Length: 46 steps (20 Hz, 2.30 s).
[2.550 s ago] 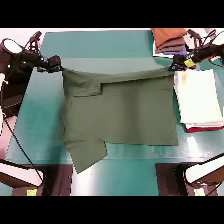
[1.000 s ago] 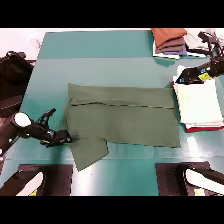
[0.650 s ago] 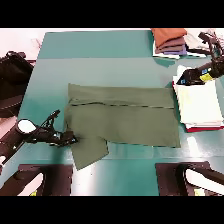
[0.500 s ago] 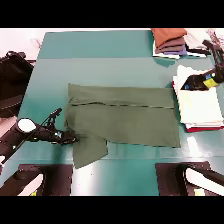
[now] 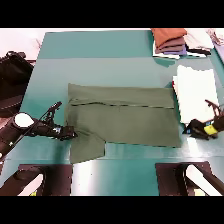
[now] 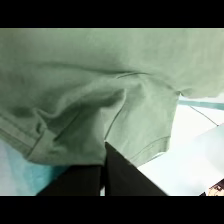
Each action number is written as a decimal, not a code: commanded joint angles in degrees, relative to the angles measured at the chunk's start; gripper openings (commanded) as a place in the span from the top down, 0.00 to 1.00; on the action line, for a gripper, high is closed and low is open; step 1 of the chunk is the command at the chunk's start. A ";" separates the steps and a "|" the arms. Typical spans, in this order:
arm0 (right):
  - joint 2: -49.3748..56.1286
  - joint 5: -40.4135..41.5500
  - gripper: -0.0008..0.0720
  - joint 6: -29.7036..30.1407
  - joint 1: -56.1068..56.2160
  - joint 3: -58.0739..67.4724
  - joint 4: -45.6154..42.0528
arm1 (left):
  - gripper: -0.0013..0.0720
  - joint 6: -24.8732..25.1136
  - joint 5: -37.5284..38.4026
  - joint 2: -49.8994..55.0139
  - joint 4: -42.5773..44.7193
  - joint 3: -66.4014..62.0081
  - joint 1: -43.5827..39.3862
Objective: Fold the shirts.
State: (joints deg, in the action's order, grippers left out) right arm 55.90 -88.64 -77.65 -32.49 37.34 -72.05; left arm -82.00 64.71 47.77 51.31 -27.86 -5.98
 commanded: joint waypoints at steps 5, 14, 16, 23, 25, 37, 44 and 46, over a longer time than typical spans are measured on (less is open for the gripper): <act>7.56 8.52 0.41 0.76 4.11 -8.61 2.08 | 0.95 0.00 -0.15 -0.04 0.20 -0.24 -0.04; -3.56 7.82 0.96 2.14 12.92 -5.40 1.31 | 0.95 -2.69 10.82 -0.79 11.32 -5.64 -0.04; -7.52 4.28 0.96 2.08 12.90 -2.47 0.52 | 0.95 -3.89 11.54 -3.87 11.65 -5.66 -0.04; -15.47 -1.25 0.96 1.14 12.90 3.17 -1.68 | 0.95 -10.51 21.18 -17.88 12.76 -7.08 -0.04; -12.72 -0.61 0.96 1.11 12.92 6.32 -1.62 | 0.95 -8.94 17.38 -16.31 14.53 -9.33 -0.04; 23.10 11.69 0.96 -2.05 26.97 33.79 -0.87 | 0.95 -3.58 -8.28 23.52 20.28 -33.55 -0.04; 32.46 11.76 0.42 0.22 22.40 45.79 11.45 | 0.07 -7.13 -10.40 26.12 20.65 -39.50 0.20; 32.41 9.90 0.41 1.77 19.50 44.61 12.37 | 0.08 -7.13 -8.02 26.12 20.55 -41.35 0.20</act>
State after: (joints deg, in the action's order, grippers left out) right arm 86.67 -77.12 -78.24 -9.93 80.73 -64.14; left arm -88.12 55.27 73.28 71.77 -66.67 -5.85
